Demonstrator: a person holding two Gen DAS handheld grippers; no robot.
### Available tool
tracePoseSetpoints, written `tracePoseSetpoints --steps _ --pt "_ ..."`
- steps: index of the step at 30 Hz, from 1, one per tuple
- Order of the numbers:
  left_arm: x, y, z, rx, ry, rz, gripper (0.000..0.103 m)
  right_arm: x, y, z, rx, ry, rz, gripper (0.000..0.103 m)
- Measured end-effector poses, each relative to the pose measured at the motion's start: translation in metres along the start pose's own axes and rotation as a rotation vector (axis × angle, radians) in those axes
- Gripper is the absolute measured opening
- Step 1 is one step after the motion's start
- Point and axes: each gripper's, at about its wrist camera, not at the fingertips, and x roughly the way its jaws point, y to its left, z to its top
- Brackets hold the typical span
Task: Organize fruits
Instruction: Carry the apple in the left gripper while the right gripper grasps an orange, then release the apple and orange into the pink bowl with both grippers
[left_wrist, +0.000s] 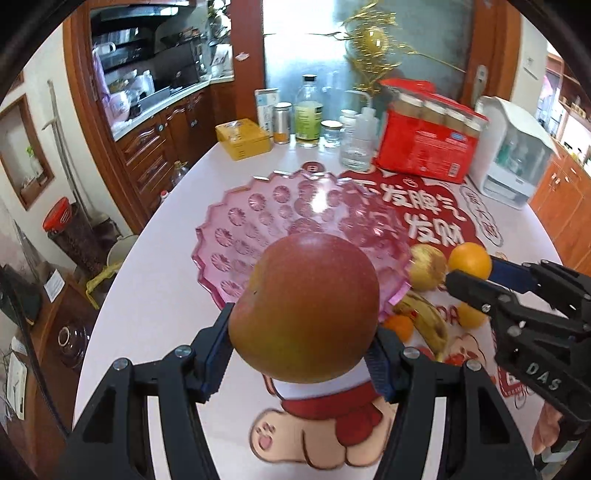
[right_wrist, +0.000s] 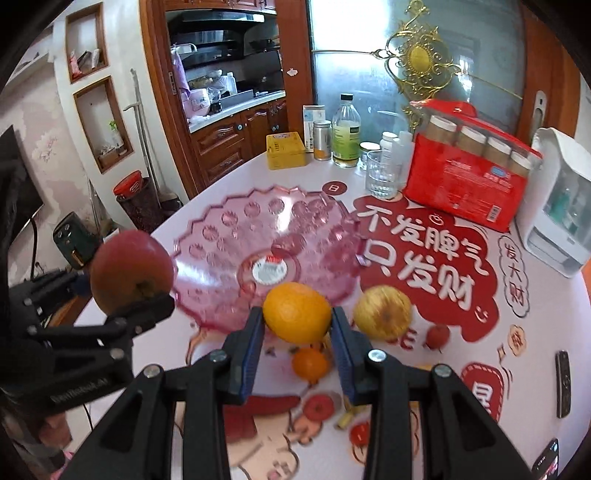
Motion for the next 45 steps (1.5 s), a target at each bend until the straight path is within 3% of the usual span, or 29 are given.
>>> tracePoseSetpoints --steps 9,16,25,31,34,36,38,45 --pt "0.072 0.034 0.038 -0.070 0.070 -0.015 0.062 0.081 0.004 0.039 0.005 0.134 -0.002 0.036" --pt "0.135 0.044 0.039 -0.088 0.174 -0.014 0.062 0.141 -0.002 0.036 0.028 0.247 -0.007 0.036" --pt "0.174 0.042 0.042 -0.090 0.205 -0.005 0.062 0.175 -0.005 0.029 -0.011 0.298 -0.029 0.036" --pt "0.188 0.036 0.047 -0.058 0.212 0.026 0.063 0.182 0.003 0.031 -0.071 0.309 -0.043 0.038" --pt "0.189 0.035 0.050 -0.048 0.207 0.021 0.064 0.181 0.008 0.028 -0.112 0.303 -0.031 0.048" --pt "0.182 0.031 0.053 -0.029 0.175 0.022 0.073 0.178 0.010 0.027 -0.131 0.297 -0.034 0.058" --pt "0.173 0.026 0.056 -0.007 0.133 0.047 0.090 0.174 0.012 0.026 -0.146 0.290 -0.042 0.062" --pt "0.143 0.014 0.058 0.034 0.075 0.064 0.094 0.155 0.013 0.024 -0.124 0.275 -0.016 0.062"
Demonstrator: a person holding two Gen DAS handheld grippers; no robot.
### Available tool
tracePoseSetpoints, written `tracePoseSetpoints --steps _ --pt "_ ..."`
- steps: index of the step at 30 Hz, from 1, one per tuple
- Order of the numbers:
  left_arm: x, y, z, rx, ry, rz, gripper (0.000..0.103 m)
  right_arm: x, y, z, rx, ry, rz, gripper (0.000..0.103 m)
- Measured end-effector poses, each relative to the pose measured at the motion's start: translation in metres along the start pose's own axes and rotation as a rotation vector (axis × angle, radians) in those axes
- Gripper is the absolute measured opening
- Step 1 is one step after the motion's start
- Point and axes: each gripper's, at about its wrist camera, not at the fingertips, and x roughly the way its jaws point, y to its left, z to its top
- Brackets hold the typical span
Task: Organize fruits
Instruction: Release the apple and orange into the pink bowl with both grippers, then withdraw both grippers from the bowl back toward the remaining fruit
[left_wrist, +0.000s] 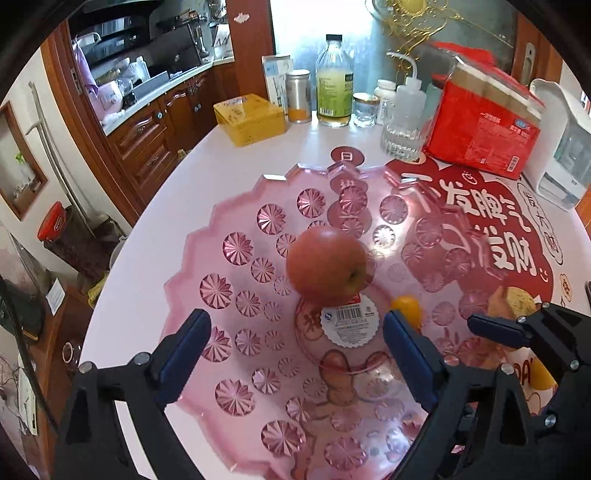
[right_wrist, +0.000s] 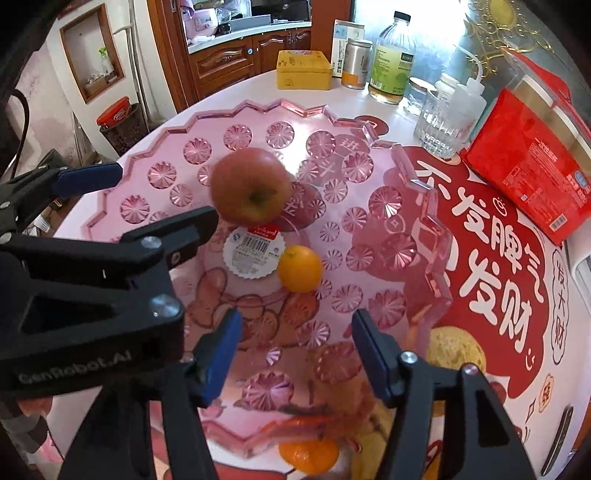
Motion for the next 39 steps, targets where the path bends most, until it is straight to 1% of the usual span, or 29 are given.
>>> tracePoseSetpoints --steps 3,8,12,16,19,22,26,31,39 --pt "-0.014 -0.001 -0.003 0.001 -0.009 -0.011 0.094 -0.016 0.001 -0.006 0.006 -0.027 0.021 0.062" --pt "-0.036 0.000 -0.009 -0.002 -0.020 -0.017 0.094 -0.039 0.002 -0.013 0.019 -0.055 0.018 0.062" --pt "-0.055 -0.001 -0.020 -0.003 -0.014 -0.044 0.094 -0.055 0.000 -0.022 0.048 -0.069 0.009 0.062" --pt "-0.076 -0.006 -0.035 -0.002 -0.023 -0.092 0.094 -0.079 0.000 -0.040 0.076 -0.104 -0.023 0.062" --pt "-0.090 -0.014 -0.048 0.013 -0.028 -0.107 0.094 -0.094 0.001 -0.054 0.092 -0.118 -0.055 0.062" --pt "-0.101 -0.019 -0.057 0.023 -0.037 -0.121 0.094 -0.104 0.001 -0.069 0.104 -0.118 -0.054 0.062" --pt "-0.116 -0.022 -0.067 0.020 -0.050 -0.142 0.094 -0.117 0.004 -0.085 0.104 -0.141 -0.063 0.062" --pt "-0.132 -0.021 -0.080 0.016 -0.060 -0.159 0.094 -0.128 0.006 -0.103 0.109 -0.155 -0.033 0.062" --pt "-0.156 -0.030 -0.095 0.031 -0.088 -0.175 0.094 -0.143 0.006 -0.128 0.127 -0.178 -0.033 0.062"
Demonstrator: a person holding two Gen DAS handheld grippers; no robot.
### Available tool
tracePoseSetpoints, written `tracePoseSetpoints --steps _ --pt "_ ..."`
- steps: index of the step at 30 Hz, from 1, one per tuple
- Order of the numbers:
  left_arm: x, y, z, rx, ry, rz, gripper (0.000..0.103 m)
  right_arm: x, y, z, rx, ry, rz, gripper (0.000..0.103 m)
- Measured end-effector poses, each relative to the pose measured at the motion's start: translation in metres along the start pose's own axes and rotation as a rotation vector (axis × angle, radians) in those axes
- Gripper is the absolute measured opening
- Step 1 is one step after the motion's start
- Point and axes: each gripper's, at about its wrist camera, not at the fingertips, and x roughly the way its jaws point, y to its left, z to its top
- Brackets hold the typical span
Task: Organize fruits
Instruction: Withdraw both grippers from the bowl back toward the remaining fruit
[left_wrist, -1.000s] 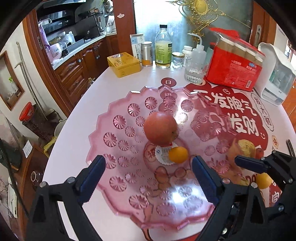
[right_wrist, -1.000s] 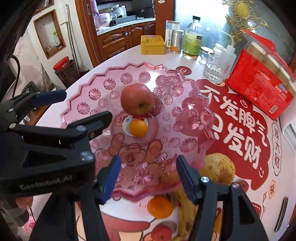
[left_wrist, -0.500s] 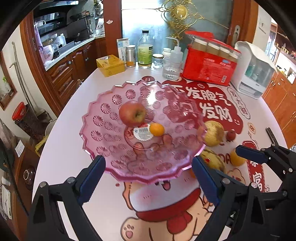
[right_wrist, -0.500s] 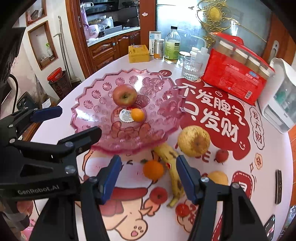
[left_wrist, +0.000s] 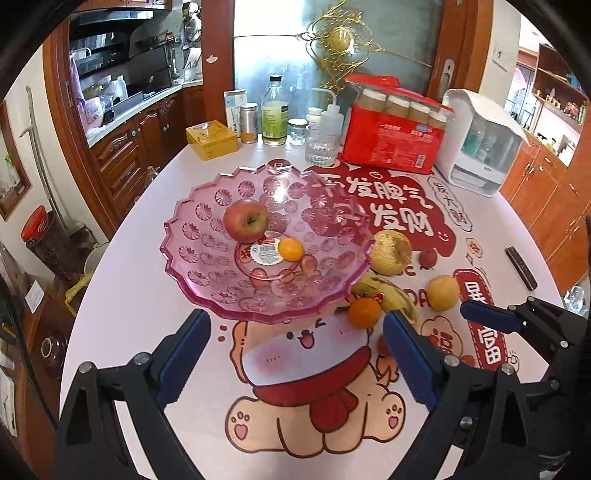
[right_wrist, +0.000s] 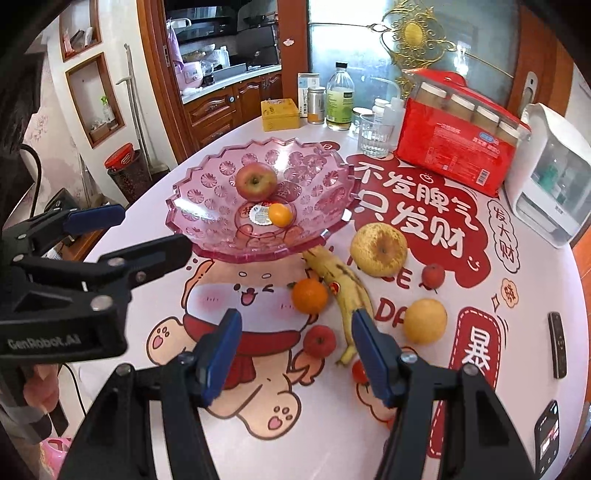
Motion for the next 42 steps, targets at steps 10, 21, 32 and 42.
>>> tracePoseSetpoints --steps 10,21,32,42 --pt "-0.019 -0.018 -0.016 0.005 -0.019 -0.019 0.094 -0.026 -0.021 -0.019 0.050 -0.050 -0.009 0.062" --pt "-0.027 -0.041 -0.027 0.032 -0.030 -0.014 0.094 -0.030 -0.045 -0.037 0.092 -0.063 -0.008 0.062" --pt "-0.009 -0.047 -0.043 0.045 -0.007 -0.002 0.094 -0.033 -0.068 -0.060 0.110 -0.088 -0.047 0.062" --pt "0.023 -0.052 -0.061 0.039 0.036 0.011 0.094 -0.012 -0.084 -0.079 0.124 -0.049 -0.040 0.062"
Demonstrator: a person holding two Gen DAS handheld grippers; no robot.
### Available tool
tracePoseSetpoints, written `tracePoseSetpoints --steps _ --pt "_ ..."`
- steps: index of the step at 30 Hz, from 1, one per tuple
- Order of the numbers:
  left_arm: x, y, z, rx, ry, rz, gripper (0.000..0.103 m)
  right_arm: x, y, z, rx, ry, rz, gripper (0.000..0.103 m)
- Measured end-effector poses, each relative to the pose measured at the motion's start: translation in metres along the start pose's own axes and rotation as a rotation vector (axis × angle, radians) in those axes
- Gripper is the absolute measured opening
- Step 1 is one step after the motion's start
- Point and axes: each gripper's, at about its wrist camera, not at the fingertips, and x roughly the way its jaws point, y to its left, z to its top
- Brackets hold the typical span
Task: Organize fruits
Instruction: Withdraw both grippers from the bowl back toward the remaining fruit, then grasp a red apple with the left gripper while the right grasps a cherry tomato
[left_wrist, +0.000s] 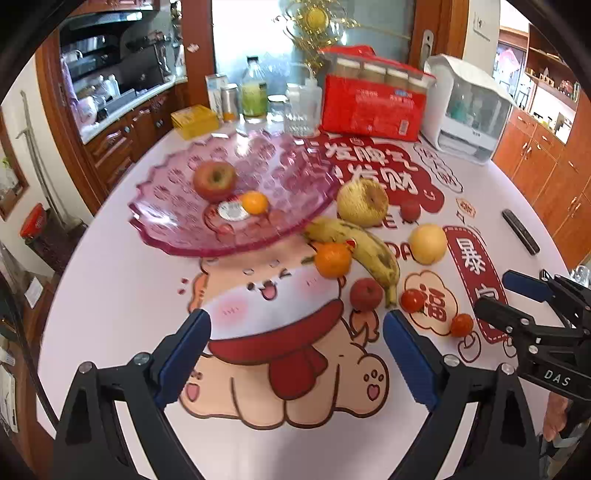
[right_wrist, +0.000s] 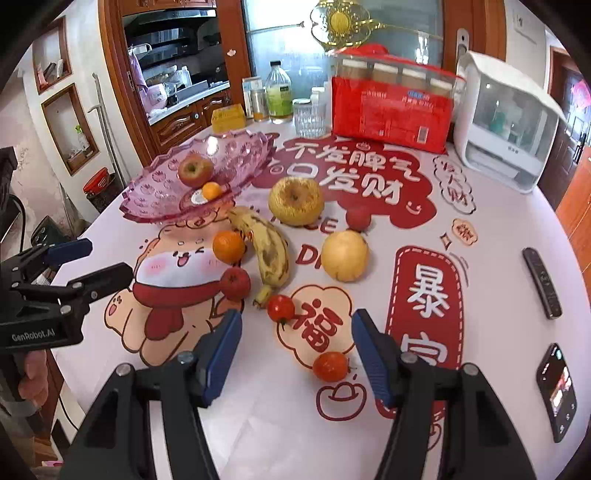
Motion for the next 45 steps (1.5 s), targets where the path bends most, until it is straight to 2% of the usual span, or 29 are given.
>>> tracePoseSetpoints --steps 11,17,24,26,30,37,45 --pt "0.048 -0.022 -0.003 -0.013 0.051 -0.056 0.093 0.047 0.000 -0.008 -0.043 0.059 0.020 0.062" --pt "0.067 -0.023 0.003 -0.022 0.074 -0.041 0.090 0.076 0.005 -0.006 -0.098 0.082 0.043 0.062" --pt "0.087 -0.025 0.007 -0.035 0.107 -0.039 0.088 0.103 0.007 -0.004 -0.136 0.110 0.048 0.049" --pt "0.091 -0.026 0.008 -0.035 0.111 -0.038 0.088 0.105 0.009 -0.004 -0.145 0.098 0.042 0.045" --pt "0.097 -0.027 0.009 -0.039 0.121 -0.042 0.088 0.106 0.011 -0.003 -0.168 0.084 0.043 0.027" --pt "0.105 -0.030 0.008 -0.049 0.139 -0.061 0.085 0.101 -0.002 -0.003 -0.127 0.083 0.025 0.027" --pt "0.117 -0.040 0.009 -0.049 0.164 -0.092 0.074 0.093 -0.019 -0.003 -0.076 0.072 0.010 0.027"
